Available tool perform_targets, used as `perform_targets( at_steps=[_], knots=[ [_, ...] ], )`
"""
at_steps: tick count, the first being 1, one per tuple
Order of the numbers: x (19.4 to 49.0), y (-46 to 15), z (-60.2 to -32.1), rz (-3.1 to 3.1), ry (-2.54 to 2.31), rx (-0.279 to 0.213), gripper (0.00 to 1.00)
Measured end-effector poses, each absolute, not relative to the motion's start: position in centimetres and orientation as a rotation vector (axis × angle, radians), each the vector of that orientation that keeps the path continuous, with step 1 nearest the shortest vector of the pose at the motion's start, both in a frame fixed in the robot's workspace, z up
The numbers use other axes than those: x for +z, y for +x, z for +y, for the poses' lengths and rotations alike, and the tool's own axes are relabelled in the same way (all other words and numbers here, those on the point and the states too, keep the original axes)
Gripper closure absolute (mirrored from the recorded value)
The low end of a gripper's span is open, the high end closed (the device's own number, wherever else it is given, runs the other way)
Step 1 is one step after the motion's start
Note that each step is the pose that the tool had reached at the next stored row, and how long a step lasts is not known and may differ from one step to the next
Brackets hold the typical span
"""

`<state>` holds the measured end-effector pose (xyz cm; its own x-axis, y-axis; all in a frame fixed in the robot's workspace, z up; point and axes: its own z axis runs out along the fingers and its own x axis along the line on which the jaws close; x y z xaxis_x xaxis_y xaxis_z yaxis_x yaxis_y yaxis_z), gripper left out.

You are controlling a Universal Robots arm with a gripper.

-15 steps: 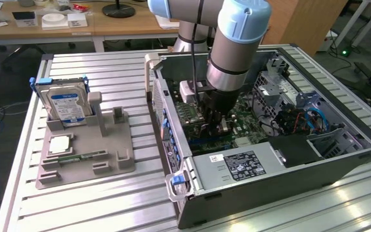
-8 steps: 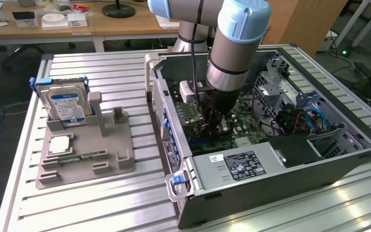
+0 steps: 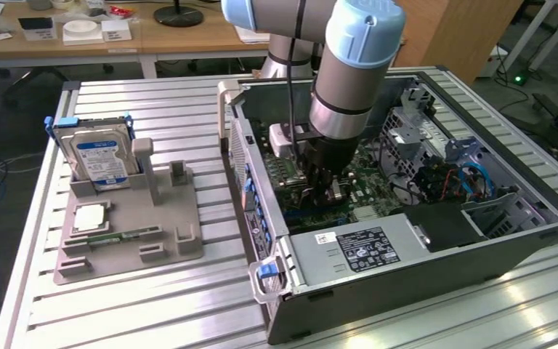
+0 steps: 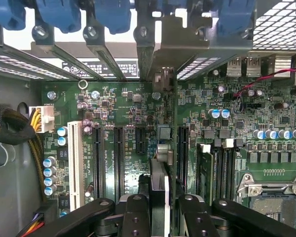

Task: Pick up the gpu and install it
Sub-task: 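Insert the gpu into the slot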

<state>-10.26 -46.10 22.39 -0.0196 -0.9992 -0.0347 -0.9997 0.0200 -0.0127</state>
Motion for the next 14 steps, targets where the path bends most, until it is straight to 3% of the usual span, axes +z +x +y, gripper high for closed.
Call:
perform_targets(
  at_steps=[14],
  knots=[
    [22.62,-10.31,-46.1,2.214,-2.175,0.017,0.73]
  ],
)
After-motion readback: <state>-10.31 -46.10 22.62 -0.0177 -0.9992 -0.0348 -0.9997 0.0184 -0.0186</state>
